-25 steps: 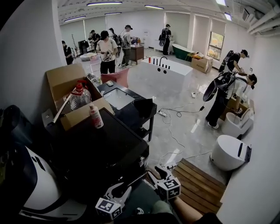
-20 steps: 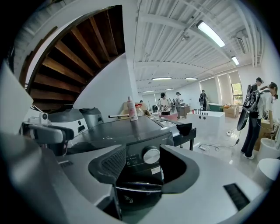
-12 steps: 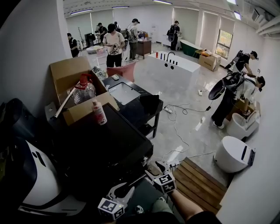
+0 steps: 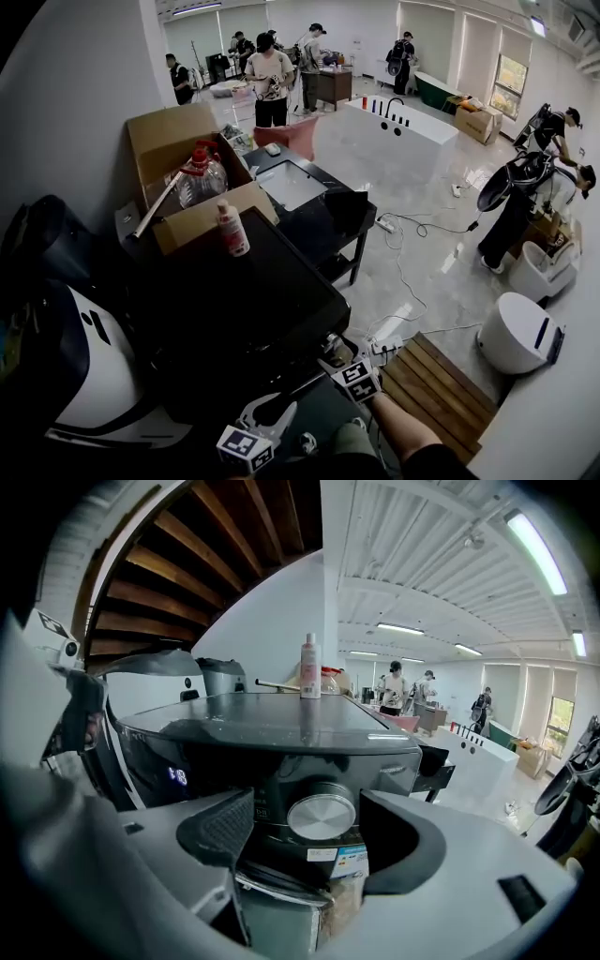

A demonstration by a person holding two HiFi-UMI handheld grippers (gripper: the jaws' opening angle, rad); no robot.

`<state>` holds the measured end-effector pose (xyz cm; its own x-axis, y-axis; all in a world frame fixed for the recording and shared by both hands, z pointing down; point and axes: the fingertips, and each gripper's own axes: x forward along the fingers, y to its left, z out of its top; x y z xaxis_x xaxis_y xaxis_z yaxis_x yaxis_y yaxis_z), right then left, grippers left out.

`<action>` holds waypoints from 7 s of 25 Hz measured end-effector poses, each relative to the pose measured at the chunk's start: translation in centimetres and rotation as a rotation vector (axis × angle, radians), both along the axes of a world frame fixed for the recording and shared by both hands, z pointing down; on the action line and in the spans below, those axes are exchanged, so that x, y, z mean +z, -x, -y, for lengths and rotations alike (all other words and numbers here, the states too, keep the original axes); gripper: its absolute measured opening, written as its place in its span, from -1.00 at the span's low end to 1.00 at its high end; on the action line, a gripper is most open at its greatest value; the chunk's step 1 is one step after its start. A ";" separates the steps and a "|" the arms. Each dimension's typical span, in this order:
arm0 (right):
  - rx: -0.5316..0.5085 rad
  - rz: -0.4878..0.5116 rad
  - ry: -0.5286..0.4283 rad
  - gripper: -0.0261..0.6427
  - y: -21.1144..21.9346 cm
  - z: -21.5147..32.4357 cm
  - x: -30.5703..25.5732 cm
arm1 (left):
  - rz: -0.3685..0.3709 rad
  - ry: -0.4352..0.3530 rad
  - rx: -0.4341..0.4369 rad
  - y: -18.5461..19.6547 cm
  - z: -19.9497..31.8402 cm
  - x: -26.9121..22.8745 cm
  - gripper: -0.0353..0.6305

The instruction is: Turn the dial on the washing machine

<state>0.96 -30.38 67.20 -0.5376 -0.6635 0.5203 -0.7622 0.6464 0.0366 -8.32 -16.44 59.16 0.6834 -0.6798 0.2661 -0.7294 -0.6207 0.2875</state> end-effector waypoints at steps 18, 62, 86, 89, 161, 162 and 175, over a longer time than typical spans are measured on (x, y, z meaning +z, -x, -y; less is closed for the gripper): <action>-0.006 0.020 0.124 0.12 0.4 1.5 4.2 | 0.015 0.036 -0.025 1.4 -0.1 1.2 -0.58; -0.037 0.125 0.307 -0.04 2.5 -0.9 7.2 | 0.027 0.072 -0.042 2.0 -1.6 2.6 -0.58; -0.041 0.062 0.069 0.10 1.2 1.1 0.4 | 0.005 0.050 0.000 1.1 -1.2 2.1 -0.58; -0.041 0.061 0.077 0.09 1.4 1.1 0.6 | 0.008 0.049 0.003 1.1 -1.2 2.1 -0.58; 0.197 0.400 -0.180 -0.77 -11.3 -22.1 -18.7 | -0.040 -0.079 0.070 -8.7 -9.4 -5.3 -0.70; 0.194 0.402 -0.181 -0.79 -11.4 -22.7 -18.8 | -0.038 -0.082 0.066 -8.9 -9.9 -5.4 -0.70; 0.156 0.435 -0.167 -0.92 -12.8 -28.9 -19.2 | -0.012 -0.108 0.029 -10.2 -15.9 -5.7 -0.86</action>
<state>13.74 -1.50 47.99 -0.5695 -0.8083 0.1493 -0.8168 0.5360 -0.2135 1.91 -0.52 53.48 0.7060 -0.6838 0.1842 -0.7075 -0.6696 0.2260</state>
